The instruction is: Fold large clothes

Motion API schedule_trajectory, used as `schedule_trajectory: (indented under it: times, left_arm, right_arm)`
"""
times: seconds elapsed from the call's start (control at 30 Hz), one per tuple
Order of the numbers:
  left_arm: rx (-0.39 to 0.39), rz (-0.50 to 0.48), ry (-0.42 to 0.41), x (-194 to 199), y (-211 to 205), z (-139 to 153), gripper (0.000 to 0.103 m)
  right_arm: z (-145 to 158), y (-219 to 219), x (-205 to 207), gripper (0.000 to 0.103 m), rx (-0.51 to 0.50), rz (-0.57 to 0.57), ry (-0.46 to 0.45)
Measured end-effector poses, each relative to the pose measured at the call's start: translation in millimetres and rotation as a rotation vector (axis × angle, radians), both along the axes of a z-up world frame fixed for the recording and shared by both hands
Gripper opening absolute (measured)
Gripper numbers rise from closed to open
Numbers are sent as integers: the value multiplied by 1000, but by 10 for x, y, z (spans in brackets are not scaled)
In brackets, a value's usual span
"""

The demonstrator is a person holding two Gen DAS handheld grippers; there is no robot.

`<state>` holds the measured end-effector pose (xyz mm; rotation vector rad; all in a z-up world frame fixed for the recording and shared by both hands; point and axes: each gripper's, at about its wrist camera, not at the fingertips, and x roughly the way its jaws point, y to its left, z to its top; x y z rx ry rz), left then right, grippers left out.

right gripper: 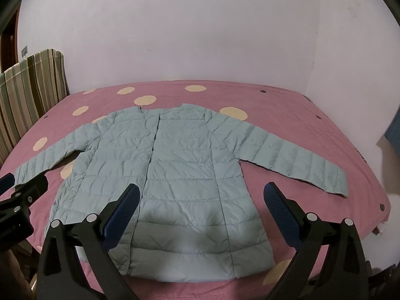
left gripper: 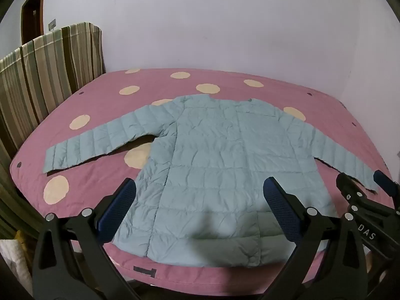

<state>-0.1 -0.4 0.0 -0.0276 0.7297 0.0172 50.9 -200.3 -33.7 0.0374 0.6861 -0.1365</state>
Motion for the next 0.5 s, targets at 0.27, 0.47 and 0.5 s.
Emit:
schedule_trajectory:
  times: [0.27,0.47,0.5]
  left_arm:
    - [-6,-3,8,23,15,-11,101]
    - [3,-2,-2,-7,0,4,101]
    - [4,-1,-1,-3,-1,2,101]
  right_arm:
    - [17,2,-2,98,2,0,-2]
    - [30,4,-3,98,3,0,-2]
    - [32,4,-3,98,3,0,-3]
